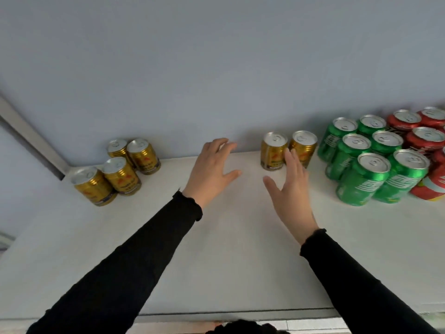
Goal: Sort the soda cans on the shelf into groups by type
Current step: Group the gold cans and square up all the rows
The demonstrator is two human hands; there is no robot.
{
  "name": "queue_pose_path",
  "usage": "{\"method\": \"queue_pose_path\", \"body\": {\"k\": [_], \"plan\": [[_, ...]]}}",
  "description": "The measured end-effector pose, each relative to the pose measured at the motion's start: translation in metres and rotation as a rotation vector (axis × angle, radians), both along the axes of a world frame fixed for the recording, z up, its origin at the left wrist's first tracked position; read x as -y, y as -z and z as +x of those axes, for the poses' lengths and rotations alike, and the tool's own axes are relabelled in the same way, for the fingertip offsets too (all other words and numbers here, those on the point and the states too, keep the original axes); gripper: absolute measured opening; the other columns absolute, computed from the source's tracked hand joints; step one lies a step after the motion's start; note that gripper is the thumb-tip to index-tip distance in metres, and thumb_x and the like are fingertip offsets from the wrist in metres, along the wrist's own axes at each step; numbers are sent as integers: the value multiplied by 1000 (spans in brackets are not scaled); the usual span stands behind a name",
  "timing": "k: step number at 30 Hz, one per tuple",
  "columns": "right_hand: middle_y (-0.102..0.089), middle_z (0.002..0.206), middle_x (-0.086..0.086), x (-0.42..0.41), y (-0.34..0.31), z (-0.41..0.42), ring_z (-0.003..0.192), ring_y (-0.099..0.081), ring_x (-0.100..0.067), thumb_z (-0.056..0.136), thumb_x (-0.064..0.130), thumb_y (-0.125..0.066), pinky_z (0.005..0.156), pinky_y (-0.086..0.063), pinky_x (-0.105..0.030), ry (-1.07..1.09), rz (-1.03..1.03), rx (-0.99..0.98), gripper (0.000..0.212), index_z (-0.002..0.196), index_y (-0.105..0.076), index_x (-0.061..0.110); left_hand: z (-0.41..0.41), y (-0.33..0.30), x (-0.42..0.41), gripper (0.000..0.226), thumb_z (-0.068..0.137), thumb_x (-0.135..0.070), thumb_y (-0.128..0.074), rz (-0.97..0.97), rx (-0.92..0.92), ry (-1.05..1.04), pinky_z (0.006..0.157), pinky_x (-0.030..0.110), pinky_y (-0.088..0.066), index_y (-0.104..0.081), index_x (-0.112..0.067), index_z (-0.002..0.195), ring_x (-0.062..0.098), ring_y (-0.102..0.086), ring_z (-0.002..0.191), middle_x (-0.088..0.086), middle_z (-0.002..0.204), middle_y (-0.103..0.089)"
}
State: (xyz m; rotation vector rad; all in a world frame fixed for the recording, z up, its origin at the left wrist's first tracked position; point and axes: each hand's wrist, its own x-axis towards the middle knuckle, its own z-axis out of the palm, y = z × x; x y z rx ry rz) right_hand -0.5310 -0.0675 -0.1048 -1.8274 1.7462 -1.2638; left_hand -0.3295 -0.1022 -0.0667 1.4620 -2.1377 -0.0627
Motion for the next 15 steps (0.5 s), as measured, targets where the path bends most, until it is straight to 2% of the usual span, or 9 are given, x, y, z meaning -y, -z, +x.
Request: {"method": "queue_pose_path", "body": {"k": [3,6,10,15], "plan": [[-31,160,-7,-2,-8,57,148,-25,-21,95,26,-65,116,-19,-25,-176,-34,-52,67,153,-34,12,53,-3,-29,59,89,-37,-72,-51,11,-85,110,30,-33,-52,-19,141,22,-36,135,3,148,-44],[-43,148,-2,-2,-12,121,134,-38,-19,94,24,-65,106,-27,-20,-351,-4,-15,59,147,-41,14,110,-11,-55,59,88,-37,-72,-106,25,-192,111,27,-27,-52,-19,141,22,-36,135,3,146,-45],[-48,139,0,1,-9,206,126,-47,-16,90,27,-70,104,-42,-32,-537,148,99,63,145,-41,19,188,-16,-83,70,81,-33,-80,-95,-77,-372,114,38,-32,-47,-21,142,21,-34,134,2,144,-44],[-51,137,-5,9,-5,288,123,-52,-22,80,26,-80,102,-47,-41,-581,269,161,71,139,-42,16,265,-6,-96,96,74,-34,-86,66,-164,-582,115,44,-32,-31,-23,152,29,-31,138,7,148,-37]]}}
